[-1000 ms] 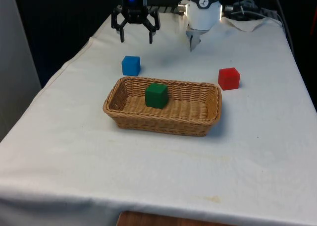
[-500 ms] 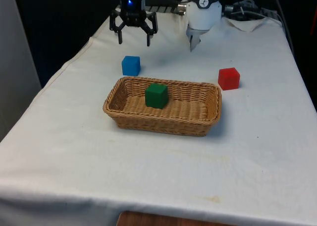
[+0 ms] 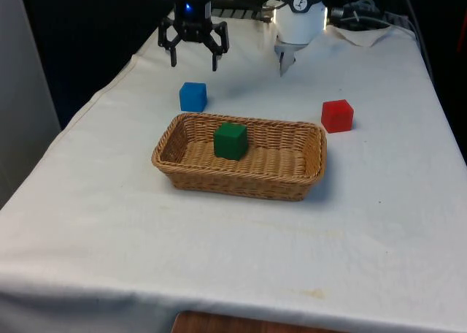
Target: Pick up exactly two blocks and place them into the basket.
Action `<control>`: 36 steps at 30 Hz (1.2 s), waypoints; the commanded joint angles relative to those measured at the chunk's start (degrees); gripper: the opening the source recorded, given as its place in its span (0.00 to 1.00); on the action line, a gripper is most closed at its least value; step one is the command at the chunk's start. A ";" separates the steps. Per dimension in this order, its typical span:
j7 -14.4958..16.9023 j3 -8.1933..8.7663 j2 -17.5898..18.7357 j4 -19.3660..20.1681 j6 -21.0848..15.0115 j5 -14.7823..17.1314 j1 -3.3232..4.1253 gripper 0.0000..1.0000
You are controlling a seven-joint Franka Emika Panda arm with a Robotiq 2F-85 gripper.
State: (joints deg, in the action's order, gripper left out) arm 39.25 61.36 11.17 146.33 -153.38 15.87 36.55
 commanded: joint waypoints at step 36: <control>5.39 -5.61 4.81 -0.23 -0.74 11.06 -1.95 1.00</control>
State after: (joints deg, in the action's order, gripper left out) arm 43.03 57.81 15.93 145.42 -152.81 24.81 36.04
